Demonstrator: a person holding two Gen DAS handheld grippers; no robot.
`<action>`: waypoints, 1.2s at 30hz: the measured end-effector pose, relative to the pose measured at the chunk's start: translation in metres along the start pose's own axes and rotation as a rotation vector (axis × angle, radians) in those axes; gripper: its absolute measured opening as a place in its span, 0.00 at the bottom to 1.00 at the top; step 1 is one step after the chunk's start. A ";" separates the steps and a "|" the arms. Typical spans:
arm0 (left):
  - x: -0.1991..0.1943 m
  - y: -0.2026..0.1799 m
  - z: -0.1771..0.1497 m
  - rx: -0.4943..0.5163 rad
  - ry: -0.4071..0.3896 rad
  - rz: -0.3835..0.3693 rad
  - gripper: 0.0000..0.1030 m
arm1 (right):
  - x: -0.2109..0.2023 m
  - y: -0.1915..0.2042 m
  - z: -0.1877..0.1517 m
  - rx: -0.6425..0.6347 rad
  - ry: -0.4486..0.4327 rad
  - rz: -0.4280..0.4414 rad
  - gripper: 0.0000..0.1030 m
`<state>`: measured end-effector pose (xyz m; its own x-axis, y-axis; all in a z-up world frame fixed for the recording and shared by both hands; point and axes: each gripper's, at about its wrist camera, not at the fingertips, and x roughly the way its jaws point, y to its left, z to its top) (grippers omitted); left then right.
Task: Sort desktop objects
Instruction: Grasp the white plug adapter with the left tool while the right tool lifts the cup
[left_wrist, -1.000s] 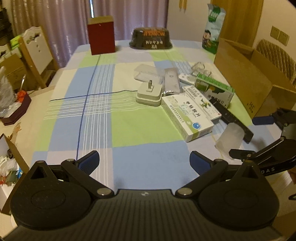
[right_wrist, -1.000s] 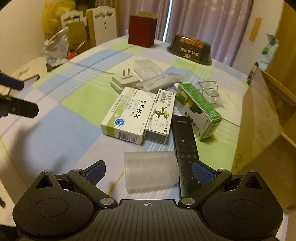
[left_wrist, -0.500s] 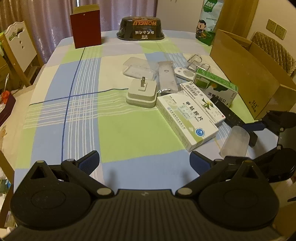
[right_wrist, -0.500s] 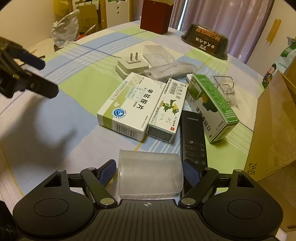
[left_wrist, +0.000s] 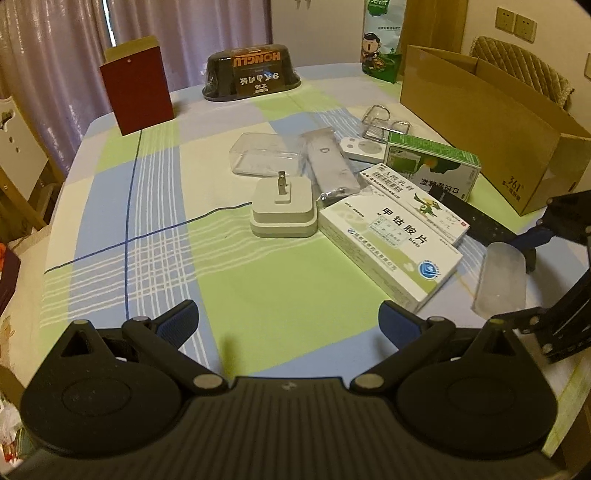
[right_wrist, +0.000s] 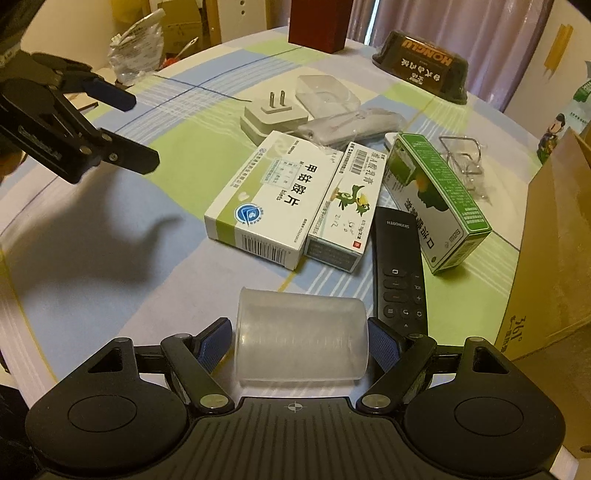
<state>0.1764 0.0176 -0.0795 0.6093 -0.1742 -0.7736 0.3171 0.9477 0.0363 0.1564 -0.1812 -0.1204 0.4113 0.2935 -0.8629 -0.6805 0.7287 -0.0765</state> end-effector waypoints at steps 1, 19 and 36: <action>0.003 0.003 -0.001 -0.001 -0.002 -0.001 0.99 | -0.001 0.000 0.001 -0.002 0.000 0.003 0.80; 0.026 0.051 0.006 0.020 -0.053 0.032 0.99 | 0.006 -0.002 -0.003 -0.010 0.018 0.063 0.79; 0.069 0.039 0.042 0.093 -0.087 -0.069 0.99 | -0.009 0.006 0.002 0.138 -0.035 -0.029 0.69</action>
<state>0.2616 0.0317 -0.1047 0.6434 -0.2643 -0.7184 0.4237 0.9046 0.0467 0.1498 -0.1778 -0.1116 0.4518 0.2906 -0.8435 -0.5791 0.8147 -0.0295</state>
